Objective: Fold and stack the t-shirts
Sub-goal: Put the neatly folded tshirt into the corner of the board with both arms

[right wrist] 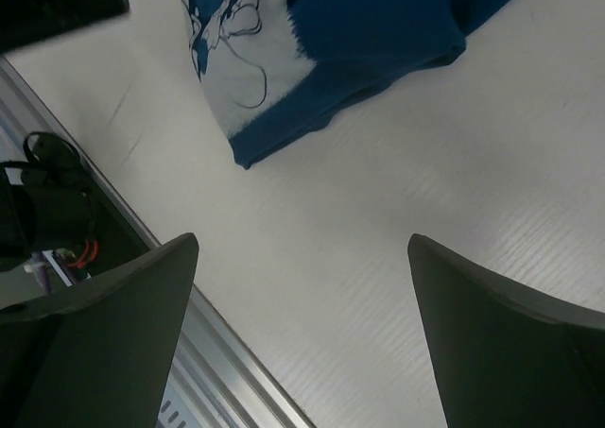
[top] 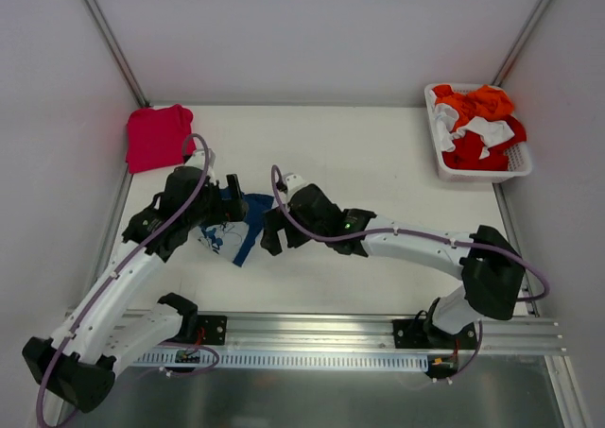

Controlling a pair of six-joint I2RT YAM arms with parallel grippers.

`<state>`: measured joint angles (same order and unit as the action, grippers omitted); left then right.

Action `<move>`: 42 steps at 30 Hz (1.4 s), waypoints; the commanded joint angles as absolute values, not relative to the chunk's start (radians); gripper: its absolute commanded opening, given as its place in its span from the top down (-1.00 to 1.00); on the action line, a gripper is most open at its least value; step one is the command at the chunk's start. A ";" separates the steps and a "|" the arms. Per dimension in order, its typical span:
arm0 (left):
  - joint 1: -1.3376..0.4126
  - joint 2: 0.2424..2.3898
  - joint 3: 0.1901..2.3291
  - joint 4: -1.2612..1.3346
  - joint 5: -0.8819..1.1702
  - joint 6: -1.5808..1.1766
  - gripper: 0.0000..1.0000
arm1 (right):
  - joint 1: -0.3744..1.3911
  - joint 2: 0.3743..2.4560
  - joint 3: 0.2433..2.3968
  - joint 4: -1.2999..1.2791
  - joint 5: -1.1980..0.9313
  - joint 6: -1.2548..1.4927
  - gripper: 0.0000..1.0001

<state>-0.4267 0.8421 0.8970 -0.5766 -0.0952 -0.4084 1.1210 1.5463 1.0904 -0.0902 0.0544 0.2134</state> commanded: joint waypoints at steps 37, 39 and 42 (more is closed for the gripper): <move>-0.437 1.295 0.674 -0.334 -0.230 -0.701 1.00 | 0.831 2.169 1.746 -0.291 -0.503 0.241 0.99; -0.439 1.292 0.663 -0.324 -0.245 -0.701 1.00 | 0.842 2.154 1.729 -0.316 -0.482 0.221 0.99; -0.439 1.307 0.666 -0.315 -0.252 -0.699 1.00 | 0.857 2.140 1.732 -0.365 -0.457 0.195 0.99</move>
<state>-0.4267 1.3064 0.6754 -0.3187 -0.2287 -0.6815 0.8364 2.1880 1.7077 -0.2775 -0.4847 0.2447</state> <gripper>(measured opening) 0.004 0.009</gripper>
